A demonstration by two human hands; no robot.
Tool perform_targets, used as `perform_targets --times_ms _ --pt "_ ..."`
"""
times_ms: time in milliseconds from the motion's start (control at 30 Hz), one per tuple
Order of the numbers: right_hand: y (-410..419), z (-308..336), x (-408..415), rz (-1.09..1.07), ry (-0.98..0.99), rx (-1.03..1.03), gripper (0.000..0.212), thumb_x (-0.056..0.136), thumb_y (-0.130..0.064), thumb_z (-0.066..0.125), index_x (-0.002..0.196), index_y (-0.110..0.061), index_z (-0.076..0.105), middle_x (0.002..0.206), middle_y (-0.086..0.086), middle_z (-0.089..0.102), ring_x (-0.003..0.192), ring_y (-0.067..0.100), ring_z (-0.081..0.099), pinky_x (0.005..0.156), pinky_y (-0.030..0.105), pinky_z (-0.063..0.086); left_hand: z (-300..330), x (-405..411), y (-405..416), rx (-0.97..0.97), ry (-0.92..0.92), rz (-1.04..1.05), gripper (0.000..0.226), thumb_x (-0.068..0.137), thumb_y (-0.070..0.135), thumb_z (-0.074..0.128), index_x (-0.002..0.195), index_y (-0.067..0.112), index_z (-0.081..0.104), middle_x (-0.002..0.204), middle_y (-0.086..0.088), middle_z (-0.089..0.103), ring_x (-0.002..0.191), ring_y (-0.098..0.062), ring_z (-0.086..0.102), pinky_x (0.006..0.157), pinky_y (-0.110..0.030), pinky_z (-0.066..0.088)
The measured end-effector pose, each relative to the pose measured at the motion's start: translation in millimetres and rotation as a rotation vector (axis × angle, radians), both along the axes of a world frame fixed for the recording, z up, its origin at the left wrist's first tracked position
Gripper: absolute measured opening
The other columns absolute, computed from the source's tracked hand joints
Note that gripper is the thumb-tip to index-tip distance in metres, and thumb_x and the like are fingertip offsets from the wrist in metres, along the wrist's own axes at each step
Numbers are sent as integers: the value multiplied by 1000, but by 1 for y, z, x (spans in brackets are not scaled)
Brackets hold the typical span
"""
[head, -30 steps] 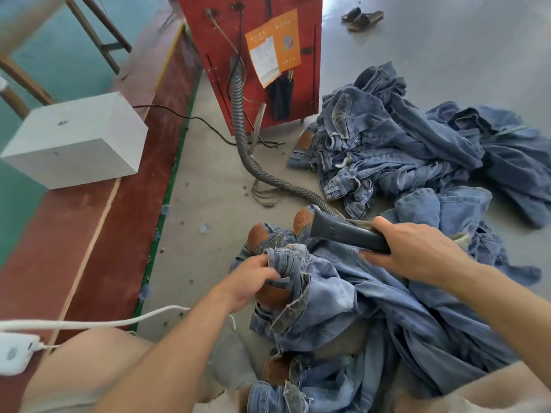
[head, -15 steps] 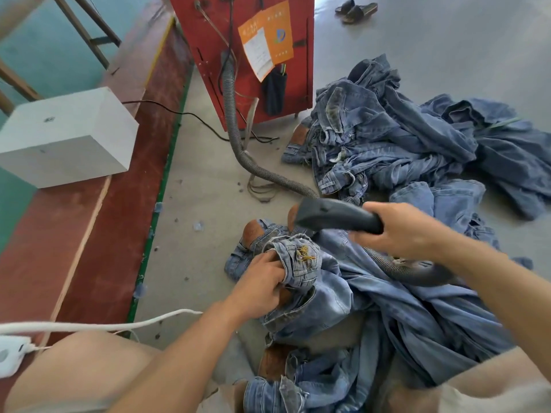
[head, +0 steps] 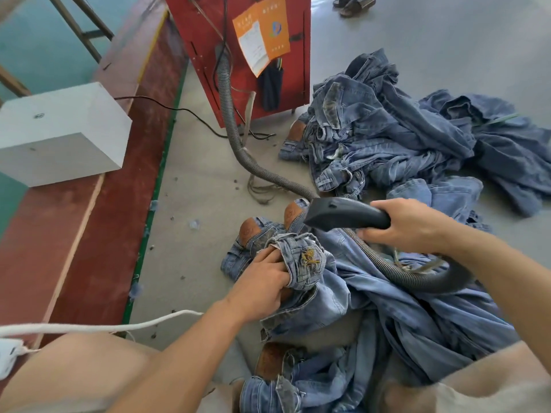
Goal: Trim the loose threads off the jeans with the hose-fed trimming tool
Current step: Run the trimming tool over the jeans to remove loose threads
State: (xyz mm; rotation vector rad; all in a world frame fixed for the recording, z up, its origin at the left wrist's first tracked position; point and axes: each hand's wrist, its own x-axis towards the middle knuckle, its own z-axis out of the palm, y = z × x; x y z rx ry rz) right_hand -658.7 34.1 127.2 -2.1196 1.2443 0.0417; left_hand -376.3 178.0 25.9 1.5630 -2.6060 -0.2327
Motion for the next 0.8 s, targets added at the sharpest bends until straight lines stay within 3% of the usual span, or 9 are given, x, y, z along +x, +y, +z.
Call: perform_targets --times_ms 200,300,400,500,567,600,667,733,800 --pt "17 0 13 207 104 61 32 66 -70 57 87 -46 61 72 -22 66 62 2 62 58 26 48 -4 -8 0 18 -86 -28 31 70 18 62 94 25 80 109 12 76 139 -22 44 126 -35 5" --pt "16 0 23 123 64 -139 29 72 -72 56 86 -47 55 67 -20 63 58 -1 59 55 25 47 -8 -8 0 182 64 49 44 76 17 47 109 22 77 119 11 72 136 -17 44 125 -35 18" --pt "-7 11 17 -46 -32 -368 27 88 -62 63 88 -37 52 63 -16 60 51 0 58 48 23 49 -6 -4 -8 461 505 599 25 84 3 50 93 14 72 105 6 69 112 -19 63 100 -36 50" --pt "-33 27 5 -77 -118 -764 30 92 -52 66 94 -23 59 61 -13 54 44 6 49 52 17 40 -16 16 -15 644 1007 1252 20 92 7 48 92 8 69 97 -12 74 77 -23 72 66 -32 55" --pt "-46 36 -4 -63 -110 -984 33 92 -46 70 102 -16 62 66 0 62 49 19 52 59 24 40 -28 36 -13 692 1250 1540 27 97 18 50 105 2 70 107 -19 73 86 -32 73 72 -35 56" --pt "-49 39 -7 -46 -103 -1044 32 91 -43 73 104 -16 61 71 4 65 53 23 56 59 27 39 -34 44 -11 697 1259 1626 37 97 25 54 122 0 66 119 -23 71 102 -38 71 83 -42 57" --pt "-53 37 -10 15 -95 -1027 30 92 -42 70 105 -17 61 75 5 68 59 28 64 56 31 46 -44 53 -2 736 1019 1676 70 95 37 64 151 4 38 145 -25 54 127 -45 57 105 -53 49" --pt "-49 27 -8 41 -54 -894 28 93 -46 67 104 -20 62 73 -1 65 59 26 63 57 36 55 -48 47 9 806 698 1424 98 92 53 69 163 18 11 163 -18 33 143 -42 42 116 -53 38" --pt "-44 13 -5 17 24 -773 30 91 -51 68 103 -25 60 70 -5 60 57 24 57 58 37 54 -53 34 19 958 431 1048 97 89 62 68 162 18 22 162 -12 37 144 -34 44 117 -45 37"
